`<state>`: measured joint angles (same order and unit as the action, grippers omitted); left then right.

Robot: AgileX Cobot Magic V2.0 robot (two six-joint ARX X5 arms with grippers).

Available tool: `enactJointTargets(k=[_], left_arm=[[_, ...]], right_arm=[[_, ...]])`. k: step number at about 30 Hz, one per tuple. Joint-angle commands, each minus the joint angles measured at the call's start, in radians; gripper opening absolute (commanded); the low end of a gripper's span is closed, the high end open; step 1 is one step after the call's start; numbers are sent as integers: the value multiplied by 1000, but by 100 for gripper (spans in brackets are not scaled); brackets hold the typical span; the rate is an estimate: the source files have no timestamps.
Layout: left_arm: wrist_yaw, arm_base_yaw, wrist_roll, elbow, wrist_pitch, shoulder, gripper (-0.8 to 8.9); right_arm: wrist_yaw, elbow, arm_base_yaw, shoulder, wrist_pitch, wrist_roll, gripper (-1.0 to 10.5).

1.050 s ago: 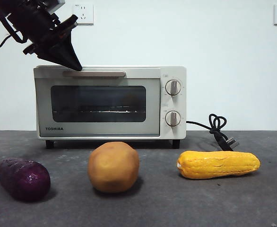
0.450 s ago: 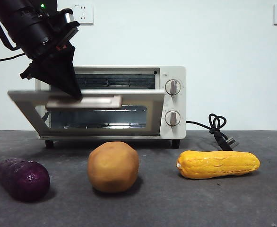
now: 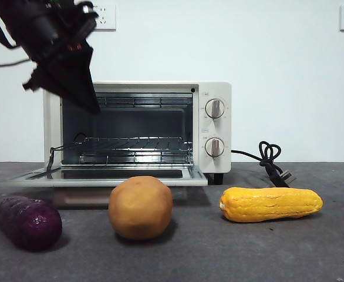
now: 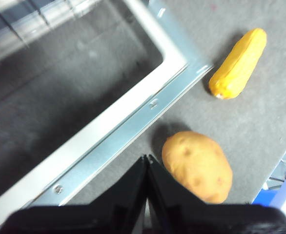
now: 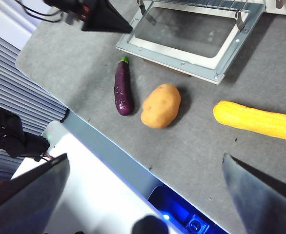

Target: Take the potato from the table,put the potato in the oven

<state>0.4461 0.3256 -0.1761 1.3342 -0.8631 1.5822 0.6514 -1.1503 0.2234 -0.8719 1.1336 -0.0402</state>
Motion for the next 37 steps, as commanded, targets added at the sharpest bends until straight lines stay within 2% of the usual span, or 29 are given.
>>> enactJointTargets(k=[1, 6, 9, 20, 30, 36, 37], left_arm=[[-10, -5, -12, -4, 4, -79, -8], [-57, -27, -9, -4, 4, -247, -8], [-58, -34, -3, -4, -6, -353, -8], [-145, -33, 19, -4, -120, -699, -8], [-183, -33, 26, -4, -225, -823, -8], [-182, -33, 26, -4, -250, -835, -8], [-181, -33, 26, -4, -254, -835, -8]], right_arm=[[-4, -3, 4, -33, -4, 6, 688], [-13, -3, 52, -113, -27, 30, 688], [-58, -3, 114, -164, -68, 54, 688], [-325, -3, 434, -426, -275, 247, 689], [-504, -3, 594, -680, -476, 390, 688], [-540, -3, 639, -805, -576, 444, 688], [-568, -3, 651, -836, -602, 460, 688]])
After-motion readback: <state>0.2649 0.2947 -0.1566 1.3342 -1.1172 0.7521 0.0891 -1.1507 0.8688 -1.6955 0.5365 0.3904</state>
